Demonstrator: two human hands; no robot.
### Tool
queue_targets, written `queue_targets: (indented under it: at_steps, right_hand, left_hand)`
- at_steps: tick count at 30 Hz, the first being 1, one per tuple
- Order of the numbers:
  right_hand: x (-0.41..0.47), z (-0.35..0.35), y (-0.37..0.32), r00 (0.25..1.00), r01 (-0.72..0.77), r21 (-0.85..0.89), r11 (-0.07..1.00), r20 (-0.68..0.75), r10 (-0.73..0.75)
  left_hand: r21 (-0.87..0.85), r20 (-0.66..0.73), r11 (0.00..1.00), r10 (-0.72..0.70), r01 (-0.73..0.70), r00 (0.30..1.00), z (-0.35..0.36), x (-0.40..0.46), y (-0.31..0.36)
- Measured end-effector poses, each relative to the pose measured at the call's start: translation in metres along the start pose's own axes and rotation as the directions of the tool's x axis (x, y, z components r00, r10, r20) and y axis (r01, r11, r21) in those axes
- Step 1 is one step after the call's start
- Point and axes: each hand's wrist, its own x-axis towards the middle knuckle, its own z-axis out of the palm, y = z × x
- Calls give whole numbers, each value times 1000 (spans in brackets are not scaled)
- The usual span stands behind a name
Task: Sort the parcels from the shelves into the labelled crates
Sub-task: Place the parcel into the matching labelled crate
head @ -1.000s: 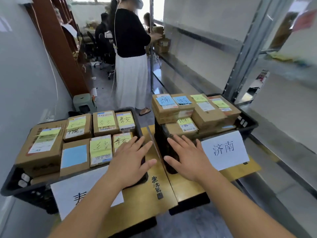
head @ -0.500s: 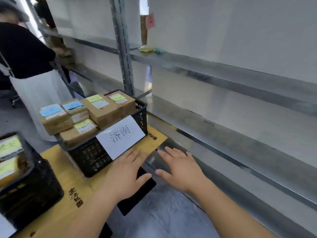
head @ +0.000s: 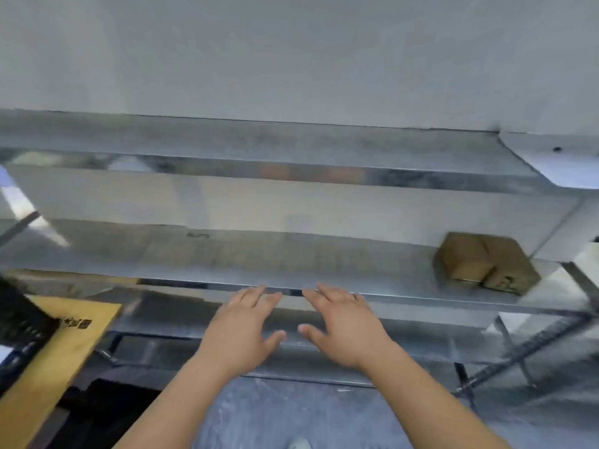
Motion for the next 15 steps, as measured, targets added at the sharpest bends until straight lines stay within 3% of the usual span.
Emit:
queue_targets:
  at_steps: [6, 11, 15]
  right_hand:
    - [1, -24, 104, 976, -209, 56, 976, -46, 212]
    - [-8, -42, 180, 923, -363, 96, 927, -96, 372]
    - [-27, -54, 241, 873, -458, 169, 873, -100, 477]
  left_hand:
    - [-22, 57, 977, 212, -211, 976, 22, 113, 80]
    - [-14, 109, 923, 384, -385, 917, 36, 191, 151]
    - [-30, 155, 893, 448, -449, 880, 51, 235, 205]
